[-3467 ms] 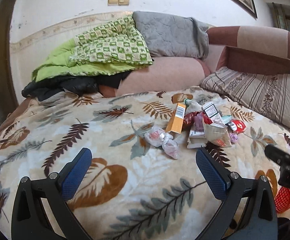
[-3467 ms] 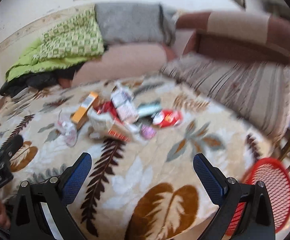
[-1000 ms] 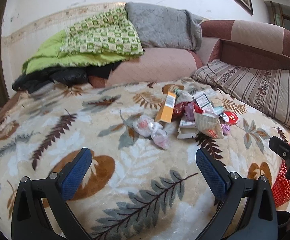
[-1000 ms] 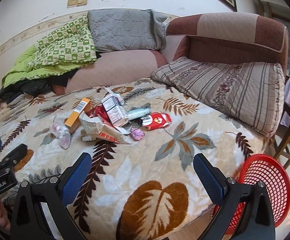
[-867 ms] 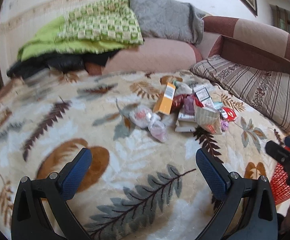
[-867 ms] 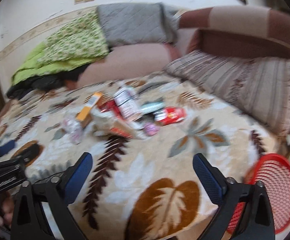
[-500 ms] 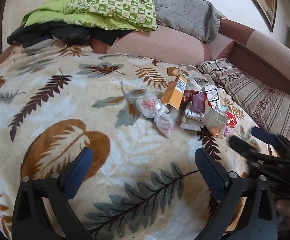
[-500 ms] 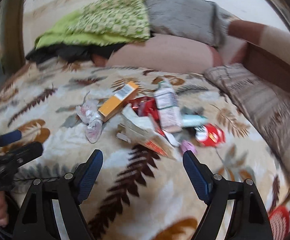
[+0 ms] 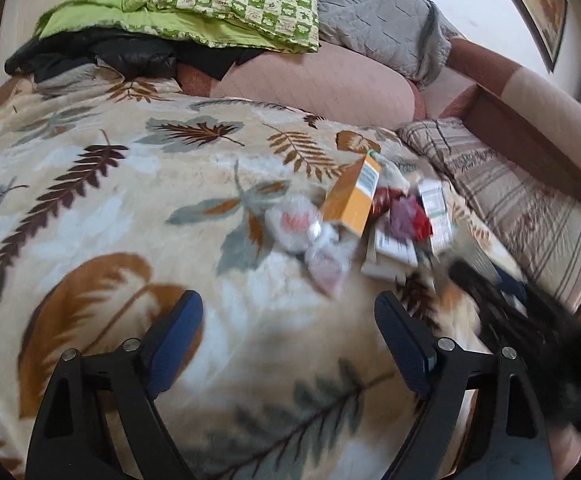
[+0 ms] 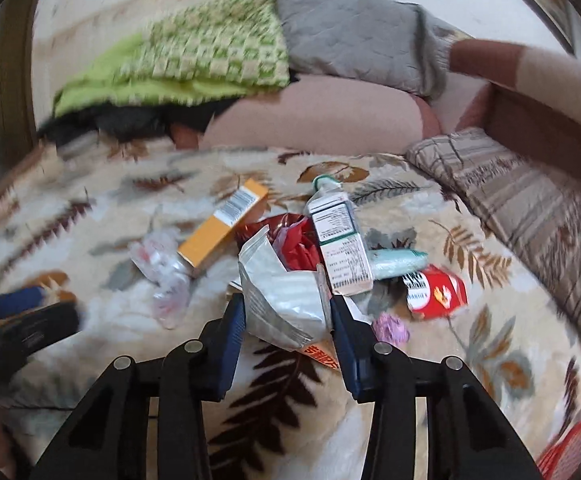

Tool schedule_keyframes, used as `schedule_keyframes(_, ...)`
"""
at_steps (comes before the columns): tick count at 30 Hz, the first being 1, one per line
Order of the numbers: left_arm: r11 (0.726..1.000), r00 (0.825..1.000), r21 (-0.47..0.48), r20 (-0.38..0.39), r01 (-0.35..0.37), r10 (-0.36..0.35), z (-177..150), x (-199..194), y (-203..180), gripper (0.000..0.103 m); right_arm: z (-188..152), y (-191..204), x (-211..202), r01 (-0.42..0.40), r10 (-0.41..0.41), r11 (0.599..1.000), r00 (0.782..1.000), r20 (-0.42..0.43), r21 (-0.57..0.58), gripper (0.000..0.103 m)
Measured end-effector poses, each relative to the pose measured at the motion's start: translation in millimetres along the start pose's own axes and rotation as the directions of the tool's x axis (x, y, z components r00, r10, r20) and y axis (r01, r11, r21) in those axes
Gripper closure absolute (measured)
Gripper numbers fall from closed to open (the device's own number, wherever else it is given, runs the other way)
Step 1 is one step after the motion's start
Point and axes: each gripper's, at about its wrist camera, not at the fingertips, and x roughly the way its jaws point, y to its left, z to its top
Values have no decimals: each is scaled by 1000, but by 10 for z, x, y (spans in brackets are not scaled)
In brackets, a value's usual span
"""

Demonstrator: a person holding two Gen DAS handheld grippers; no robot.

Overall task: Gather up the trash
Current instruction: 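Grasp the clear plastic bag with the left tool while the right tool grasps a white wrapper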

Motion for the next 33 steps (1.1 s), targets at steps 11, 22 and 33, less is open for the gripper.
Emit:
schedule_keyframes(11,997,989,-79,-147,-26,14,294,946,-38,32,-215,-184,-435,-32,21,986,997,71,163,57)
schedule_keyframes(22,999,992,1,-121,39,-39,260,939,-149,70,-247,-183,-502,-36,18,984,995,100,174,57)
schedule_keyframes(33,998,998,44,-47,49,-47,-134,93,-148,70,-344,-119,-729,-90,61,975,988,145,205,57)
